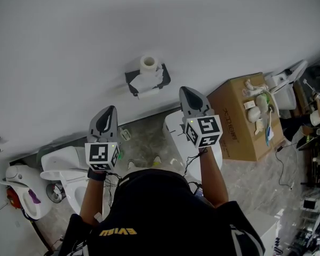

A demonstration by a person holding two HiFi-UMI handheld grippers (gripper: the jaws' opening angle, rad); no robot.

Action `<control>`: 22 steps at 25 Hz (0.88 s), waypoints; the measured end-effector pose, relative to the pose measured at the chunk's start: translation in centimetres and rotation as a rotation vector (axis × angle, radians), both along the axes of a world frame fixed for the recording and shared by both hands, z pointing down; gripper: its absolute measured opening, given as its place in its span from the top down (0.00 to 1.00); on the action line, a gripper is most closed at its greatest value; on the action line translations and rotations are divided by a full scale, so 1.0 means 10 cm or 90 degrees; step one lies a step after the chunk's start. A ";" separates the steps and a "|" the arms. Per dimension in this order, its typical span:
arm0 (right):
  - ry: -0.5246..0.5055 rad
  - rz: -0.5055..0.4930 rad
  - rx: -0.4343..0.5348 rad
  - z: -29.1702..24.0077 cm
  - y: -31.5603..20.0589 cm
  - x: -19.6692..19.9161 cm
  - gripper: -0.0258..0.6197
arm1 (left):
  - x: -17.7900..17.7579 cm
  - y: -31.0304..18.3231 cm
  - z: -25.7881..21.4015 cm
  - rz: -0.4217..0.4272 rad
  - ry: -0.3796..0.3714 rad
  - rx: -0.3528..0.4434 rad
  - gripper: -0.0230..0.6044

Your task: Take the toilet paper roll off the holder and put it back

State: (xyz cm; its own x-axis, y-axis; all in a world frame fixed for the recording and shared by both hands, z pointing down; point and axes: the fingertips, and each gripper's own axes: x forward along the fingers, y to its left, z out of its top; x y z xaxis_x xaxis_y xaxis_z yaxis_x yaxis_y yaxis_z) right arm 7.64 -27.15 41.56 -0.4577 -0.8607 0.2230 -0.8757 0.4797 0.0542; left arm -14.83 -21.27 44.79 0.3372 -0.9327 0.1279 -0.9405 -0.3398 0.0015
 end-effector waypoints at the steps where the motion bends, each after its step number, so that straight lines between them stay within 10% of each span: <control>1: 0.000 0.000 0.000 0.00 0.00 0.00 0.97 | 0.00 0.00 0.00 0.000 0.000 0.000 0.94; 22: 0.031 -0.008 -0.002 -0.05 0.14 0.02 0.97 | -0.04 0.08 0.13 -0.009 0.015 -0.011 0.94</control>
